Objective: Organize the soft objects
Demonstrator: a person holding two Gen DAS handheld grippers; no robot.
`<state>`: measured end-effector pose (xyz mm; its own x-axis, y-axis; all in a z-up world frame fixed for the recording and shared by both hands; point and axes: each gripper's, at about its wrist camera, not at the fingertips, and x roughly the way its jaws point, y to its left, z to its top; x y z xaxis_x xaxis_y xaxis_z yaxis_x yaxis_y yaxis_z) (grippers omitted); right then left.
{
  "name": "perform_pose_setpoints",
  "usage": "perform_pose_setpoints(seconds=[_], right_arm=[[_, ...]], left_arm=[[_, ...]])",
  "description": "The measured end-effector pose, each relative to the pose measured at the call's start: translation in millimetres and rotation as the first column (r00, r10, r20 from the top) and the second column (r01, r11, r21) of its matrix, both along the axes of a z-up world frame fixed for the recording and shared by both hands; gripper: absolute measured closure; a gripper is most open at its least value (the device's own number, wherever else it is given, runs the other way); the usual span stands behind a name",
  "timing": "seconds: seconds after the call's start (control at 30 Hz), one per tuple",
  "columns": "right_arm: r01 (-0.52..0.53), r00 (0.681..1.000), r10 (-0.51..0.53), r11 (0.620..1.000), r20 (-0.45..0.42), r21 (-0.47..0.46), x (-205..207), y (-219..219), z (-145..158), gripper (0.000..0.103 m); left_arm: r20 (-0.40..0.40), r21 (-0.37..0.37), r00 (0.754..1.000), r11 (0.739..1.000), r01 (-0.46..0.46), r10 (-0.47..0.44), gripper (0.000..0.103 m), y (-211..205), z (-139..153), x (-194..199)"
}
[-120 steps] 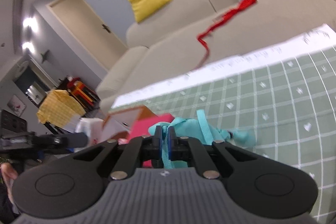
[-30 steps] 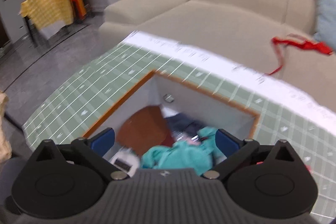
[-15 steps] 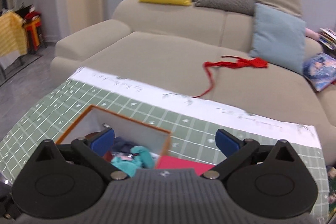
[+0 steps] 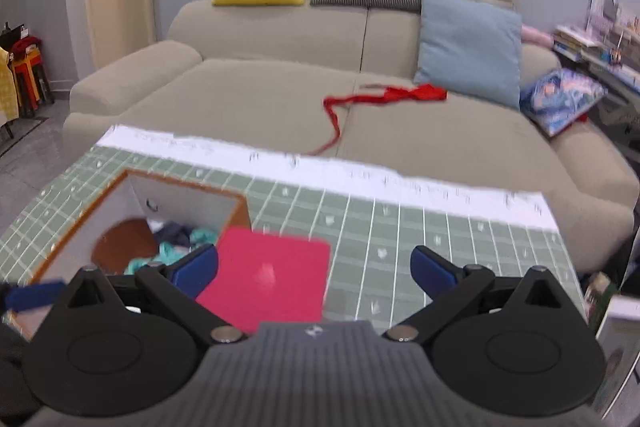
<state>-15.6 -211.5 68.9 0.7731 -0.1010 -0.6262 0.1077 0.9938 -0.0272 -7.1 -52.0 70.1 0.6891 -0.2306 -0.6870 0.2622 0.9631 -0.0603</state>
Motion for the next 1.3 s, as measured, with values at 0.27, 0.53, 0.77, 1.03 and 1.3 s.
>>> perform_pose_setpoints(seconds=[0.27,0.53,0.77,1.03,1.3], right_arm=[[0.050,0.998,-0.047,0.995,-0.029,0.092,-39,-18,-36,0.003],[0.121,0.992,-0.123,0.987,0.018,0.104,-75,-25,-57,0.003],[0.174,0.985,-0.174,0.980,-0.002,0.092,-83,-40,-95,0.003],[0.169,0.986,-0.168,0.983,-0.013,0.078,-86,-35,-101,0.003],[0.174,0.985,-0.174,0.985,-0.018,0.003,-88,-27,-101,0.003]], left_arm=[[0.033,0.000,0.997,0.997,0.075,-0.075,0.005,-7,-13,-25],[0.064,-0.009,0.989,0.991,0.133,-0.133,0.005,-3,-30,-43],[0.141,-0.019,0.979,0.988,0.151,-0.146,0.005,4,-53,-50],[0.146,-0.007,0.983,0.994,0.111,-0.109,0.005,10,-59,-48],[0.145,-0.009,0.985,0.996,0.094,-0.092,0.005,14,-59,-47]])
